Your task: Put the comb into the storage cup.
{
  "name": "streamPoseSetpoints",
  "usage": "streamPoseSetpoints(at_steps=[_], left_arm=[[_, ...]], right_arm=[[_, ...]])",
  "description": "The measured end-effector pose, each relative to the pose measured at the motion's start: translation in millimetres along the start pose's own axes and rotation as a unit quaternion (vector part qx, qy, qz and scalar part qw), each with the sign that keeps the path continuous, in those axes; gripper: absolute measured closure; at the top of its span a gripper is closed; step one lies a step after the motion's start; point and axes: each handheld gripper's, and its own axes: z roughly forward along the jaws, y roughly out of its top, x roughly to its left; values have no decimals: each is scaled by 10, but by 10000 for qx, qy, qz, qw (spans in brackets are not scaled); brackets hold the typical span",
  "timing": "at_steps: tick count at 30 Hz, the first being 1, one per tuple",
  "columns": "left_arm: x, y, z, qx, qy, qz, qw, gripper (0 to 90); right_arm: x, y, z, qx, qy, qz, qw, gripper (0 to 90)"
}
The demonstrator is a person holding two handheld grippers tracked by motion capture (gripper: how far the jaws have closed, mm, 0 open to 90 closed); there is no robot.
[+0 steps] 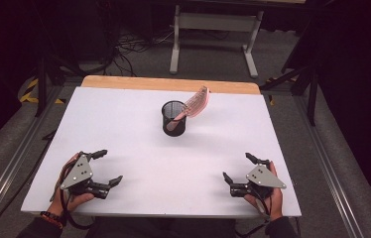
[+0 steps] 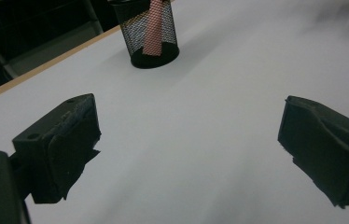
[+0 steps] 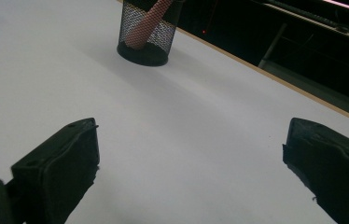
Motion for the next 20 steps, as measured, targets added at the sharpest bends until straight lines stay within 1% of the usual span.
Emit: streamPoseSetpoints(at_steps=[4,8,11,17,20], left_arm=[[10,-3,-1,0,24,-30,10000,64],[29,-8,-21,-18,79,-63,9999,64],[51,-13,-17,-22,101,-101,9999,64],[68,-31,2,44,115,-141,9998,64],[81,-35,4,32,129,-197,9997,63]], right_arm=[[5,-4,10,17,-7,-30,10000,42],[-9,-8,24,14,-5,72,10000,42],[-1,-14,27,42,-14,-10,10000,42],[-11,-28,52,107,19,42,9999,42],[-13,-22,54,112,-12,4,9999,42]])
